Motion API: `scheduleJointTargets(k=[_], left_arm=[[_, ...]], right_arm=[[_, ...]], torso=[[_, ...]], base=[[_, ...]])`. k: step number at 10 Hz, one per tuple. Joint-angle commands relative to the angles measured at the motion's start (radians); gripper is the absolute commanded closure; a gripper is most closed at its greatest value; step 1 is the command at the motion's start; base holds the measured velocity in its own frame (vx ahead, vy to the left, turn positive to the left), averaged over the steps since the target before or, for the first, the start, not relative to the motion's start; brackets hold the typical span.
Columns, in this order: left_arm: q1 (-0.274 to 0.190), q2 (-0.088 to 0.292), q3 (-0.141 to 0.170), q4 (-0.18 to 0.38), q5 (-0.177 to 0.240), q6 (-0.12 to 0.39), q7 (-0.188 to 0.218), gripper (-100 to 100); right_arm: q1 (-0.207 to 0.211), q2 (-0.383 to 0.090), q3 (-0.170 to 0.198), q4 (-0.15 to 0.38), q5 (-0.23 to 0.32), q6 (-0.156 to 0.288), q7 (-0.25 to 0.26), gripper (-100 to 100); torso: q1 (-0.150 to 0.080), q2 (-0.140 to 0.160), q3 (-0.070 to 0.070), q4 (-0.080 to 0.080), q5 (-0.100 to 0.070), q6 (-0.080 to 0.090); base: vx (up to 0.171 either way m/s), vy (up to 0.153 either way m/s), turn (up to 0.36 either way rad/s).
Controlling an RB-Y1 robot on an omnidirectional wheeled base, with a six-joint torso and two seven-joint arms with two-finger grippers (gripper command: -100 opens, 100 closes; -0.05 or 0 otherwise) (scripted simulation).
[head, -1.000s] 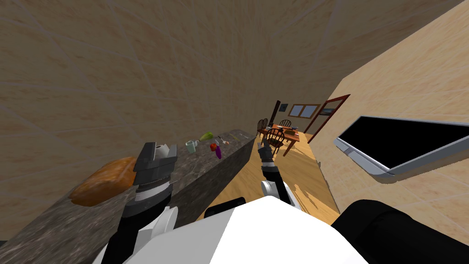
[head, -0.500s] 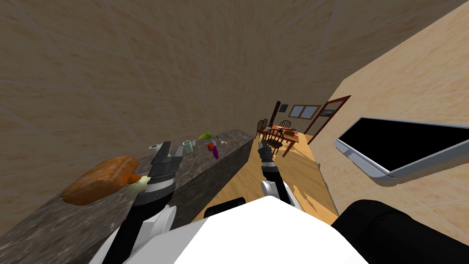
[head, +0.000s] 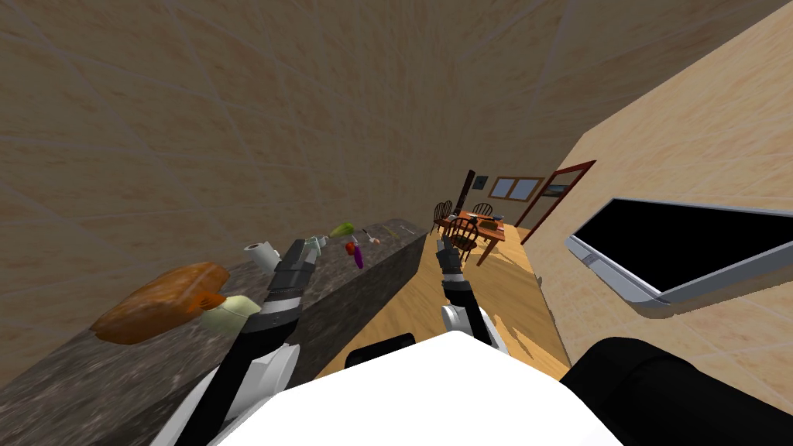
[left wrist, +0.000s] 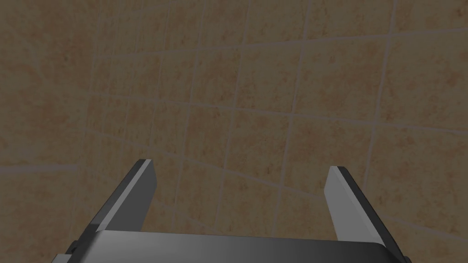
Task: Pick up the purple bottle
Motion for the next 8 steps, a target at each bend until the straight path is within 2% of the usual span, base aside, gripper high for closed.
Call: scheduleJointTargets(k=[1, 2, 7, 8], left_arm=[[-0.009, 0.007, -0.003, 0.006, 0.004, 0.043, -0.009, -100], [-0.027, 0.023, -0.006, 0.019, 0.015, 0.075, -0.022, -100], [-0.065, 0.054, -0.012, 0.048, 0.037, 0.202, -0.051, -100], [-0.086, 0.068, -0.016, 0.063, 0.048, 0.233, -0.066, -100]], right_arm=[[0.000, 0.000, 0.000, 0.000, 0.000, 0.000, 0.000, 0], [0.000, 0.000, 0.000, 0.000, 0.000, 0.000, 0.000, 0], [0.000, 0.000, 0.000, 0.000, 0.000, 0.000, 0.000, 0], [0.000, 0.000, 0.000, 0.000, 0.000, 0.000, 0.000, 0]], torso=[[0.000, 0.000, 0.000, 0.000, 0.000, 0.000], [0.002, 0.000, 0.000, 0.000, 0.000, 0.000], [0.000, 0.000, 0.000, 0.000, 0.000, 0.000], [0.001, 0.000, 0.000, 0.000, 0.000, 0.000]], base=[[-0.014, -0.079, 0.015], [-0.015, -0.089, 0.015], [-0.010, -0.091, 0.015], [-0.006, -0.092, 0.013]])
